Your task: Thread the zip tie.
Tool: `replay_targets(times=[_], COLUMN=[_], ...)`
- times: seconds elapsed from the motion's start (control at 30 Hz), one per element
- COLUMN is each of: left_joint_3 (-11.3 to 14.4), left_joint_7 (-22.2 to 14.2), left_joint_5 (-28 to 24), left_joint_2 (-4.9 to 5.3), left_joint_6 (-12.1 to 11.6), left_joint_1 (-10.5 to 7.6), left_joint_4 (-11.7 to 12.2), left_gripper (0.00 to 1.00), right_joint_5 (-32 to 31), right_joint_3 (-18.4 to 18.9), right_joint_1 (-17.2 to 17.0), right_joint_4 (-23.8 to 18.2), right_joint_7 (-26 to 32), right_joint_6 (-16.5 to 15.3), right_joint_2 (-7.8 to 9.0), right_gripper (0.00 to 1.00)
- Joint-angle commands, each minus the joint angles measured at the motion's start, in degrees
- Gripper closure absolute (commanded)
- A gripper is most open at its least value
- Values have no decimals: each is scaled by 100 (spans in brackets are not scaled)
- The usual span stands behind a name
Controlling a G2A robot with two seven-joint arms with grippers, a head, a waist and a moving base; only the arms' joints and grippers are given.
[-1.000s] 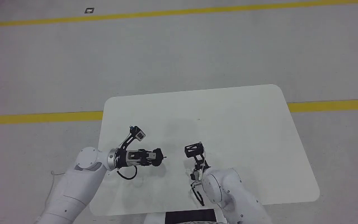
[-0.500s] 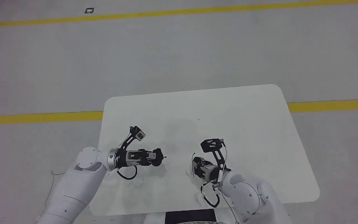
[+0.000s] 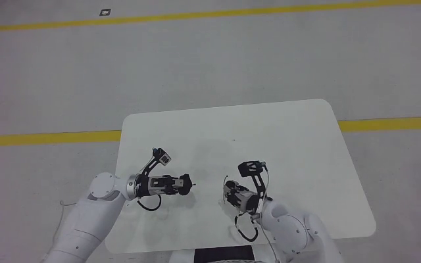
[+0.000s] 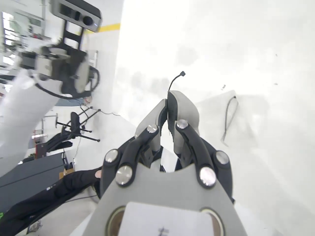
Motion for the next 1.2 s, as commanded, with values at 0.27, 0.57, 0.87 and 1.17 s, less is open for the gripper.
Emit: replay_targets(times=[0.27, 0.57, 0.87, 1.17], left_joint_3=[0, 0, 0, 0], left_joint_7=[0, 0, 0, 0], left_joint_5=[0, 0, 0, 0], left_joint_2=[0, 0, 0, 0], left_joint_6=[0, 0, 0, 0], left_joint_1=[0, 0, 0, 0], left_joint_4=[0, 0, 0, 0], left_gripper=[100, 100, 100, 100], right_joint_5=[-76, -104, -1, -327], right_joint_3=[-247, -443, -554, -830], right_joint_1=[-732, -798, -774, -806], right_joint_4=[-117, 84, 232, 749], right_joint_7=[-2404, -3225, -3587, -5282], right_joint_6=[-1170, -1433, -1571, -2003], right_joint_2=[94, 110, 127, 209], right_gripper=[100, 100, 100, 100])
